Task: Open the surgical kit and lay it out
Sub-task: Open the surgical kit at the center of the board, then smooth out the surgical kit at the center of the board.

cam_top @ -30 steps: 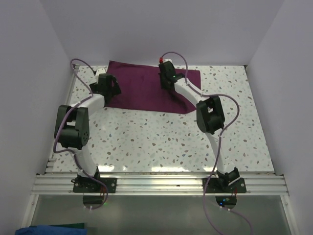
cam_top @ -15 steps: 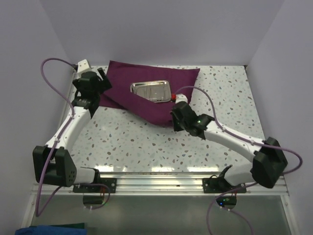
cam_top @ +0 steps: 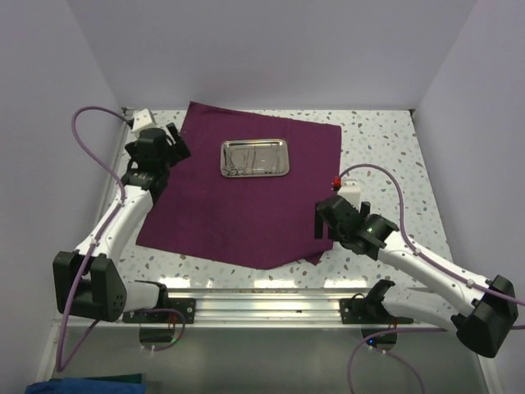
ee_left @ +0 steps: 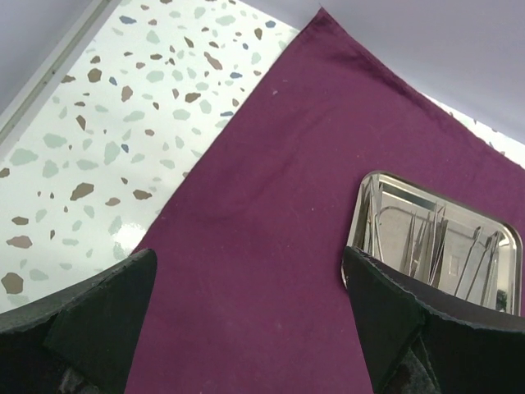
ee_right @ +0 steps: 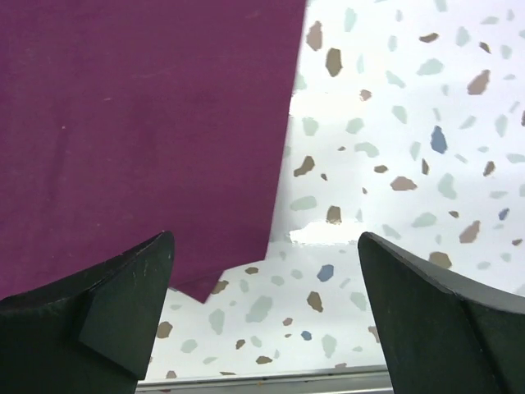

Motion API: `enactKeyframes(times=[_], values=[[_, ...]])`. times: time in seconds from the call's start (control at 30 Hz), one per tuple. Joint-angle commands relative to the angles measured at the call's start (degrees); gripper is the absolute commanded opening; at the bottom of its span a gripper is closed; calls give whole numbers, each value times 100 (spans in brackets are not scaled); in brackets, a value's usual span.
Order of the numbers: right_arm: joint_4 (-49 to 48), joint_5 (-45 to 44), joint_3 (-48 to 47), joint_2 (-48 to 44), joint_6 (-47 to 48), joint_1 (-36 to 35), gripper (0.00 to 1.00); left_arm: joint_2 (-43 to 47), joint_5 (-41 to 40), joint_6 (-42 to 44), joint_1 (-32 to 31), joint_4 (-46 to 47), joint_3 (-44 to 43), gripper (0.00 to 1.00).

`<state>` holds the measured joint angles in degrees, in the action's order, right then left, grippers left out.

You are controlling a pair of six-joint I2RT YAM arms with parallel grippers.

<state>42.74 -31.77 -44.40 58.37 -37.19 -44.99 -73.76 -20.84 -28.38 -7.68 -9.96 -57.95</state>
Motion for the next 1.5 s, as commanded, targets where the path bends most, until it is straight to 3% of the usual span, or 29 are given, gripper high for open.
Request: enactKeyframes(times=[0.0,0.13,0.2,0.3,0.4,0.47,0.57,0.7,0.9,0.97,1.17,1.27,1.47], values=[[210,-637,-280,-291,-341,-18,98,-191,-60,-106,-137,-33,-76,100],[-537,-524,-446,-195,18,43,98,-507,-17,-62,-260,204,-172,100],[-705,-253,-909,322,254,384,98,-850,18,-10,-304,170,-303,100],[-1047,1388,-1376,1129,458,1552,98,-1263,54,87,-313,108,-611,100],[-1137,2286,-1579,1763,406,2292,98,-1457,115,184,-313,64,-665,100],[-1154,2385,-1484,1792,414,2293,98,-1405,133,254,-313,204,-525,100],[-1479,3079,-572,1179,239,2171,97,-1230,194,237,-313,476,-226,100],[-1314,3133,701,107,-269,1565,96,-1106,563,175,-322,679,-85,100],[-207,2694,1118,-1204,-517,1230,93,-957,599,87,-392,846,169,100],[-100,2684,1100,-1380,-526,1221,87,-913,581,70,-392,890,232,100],[-897,3396,1749,-1004,-824,1081,66,-842,555,61,-401,899,425,100],[-1391,3467,2084,-617,-1018,870,60,-825,502,70,-409,899,478,100],[-1435,3090,1936,-291,-905,790,61,-860,520,70,-409,1101,522,100]])
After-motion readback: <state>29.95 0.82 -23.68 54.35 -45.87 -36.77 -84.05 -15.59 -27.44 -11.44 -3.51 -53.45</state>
